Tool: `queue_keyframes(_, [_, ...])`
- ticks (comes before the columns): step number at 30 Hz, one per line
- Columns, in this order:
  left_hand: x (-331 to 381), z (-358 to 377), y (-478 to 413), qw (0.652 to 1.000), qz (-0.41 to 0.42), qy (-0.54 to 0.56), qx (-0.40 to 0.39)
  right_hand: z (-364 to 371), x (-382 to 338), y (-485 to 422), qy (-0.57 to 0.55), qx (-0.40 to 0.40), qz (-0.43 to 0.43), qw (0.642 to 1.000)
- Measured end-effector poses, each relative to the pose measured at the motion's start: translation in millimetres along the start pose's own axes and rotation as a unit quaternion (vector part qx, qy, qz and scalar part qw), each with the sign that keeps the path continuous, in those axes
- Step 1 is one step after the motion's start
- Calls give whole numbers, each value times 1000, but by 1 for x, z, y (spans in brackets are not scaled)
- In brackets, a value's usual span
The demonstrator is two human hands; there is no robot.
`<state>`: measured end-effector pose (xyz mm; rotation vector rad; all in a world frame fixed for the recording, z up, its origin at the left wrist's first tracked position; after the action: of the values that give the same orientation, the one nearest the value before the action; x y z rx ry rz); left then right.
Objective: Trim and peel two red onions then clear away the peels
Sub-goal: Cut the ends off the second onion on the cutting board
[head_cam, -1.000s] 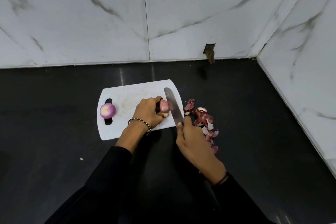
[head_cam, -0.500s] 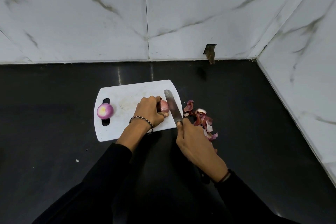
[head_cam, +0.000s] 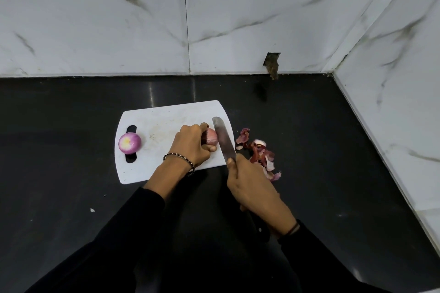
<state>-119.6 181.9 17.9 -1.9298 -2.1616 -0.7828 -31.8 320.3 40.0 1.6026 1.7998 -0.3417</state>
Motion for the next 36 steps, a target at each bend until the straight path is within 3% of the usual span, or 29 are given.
queue_keyframes(5, [3,-3,-1,1000,6,-5,-1,12,0,-30,45,23,-7,999])
queue_keyframes(10, [4,0,-3,1000,-1,-15,-7,8,0,-36,71,0,-28,997])
queue_keyframes(14, [6,4,-7,1000,2,-22,-14,17,10,-24,91,-24,3,996])
queue_keyframes(36, [9,1,-4,997,44,-66,16,24,10,-40,16,21,22,999])
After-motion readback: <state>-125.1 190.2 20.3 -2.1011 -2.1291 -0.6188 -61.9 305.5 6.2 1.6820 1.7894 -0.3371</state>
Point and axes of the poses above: each hand's wrist, its own y-axis away from the middle knuckle, its own z-axis out of the palm, x = y × z, the point moved 3 cm from there along -y, towards the middle knuckle, and after that the axes turned 14 degrees about -z, right-handed, at the moved point
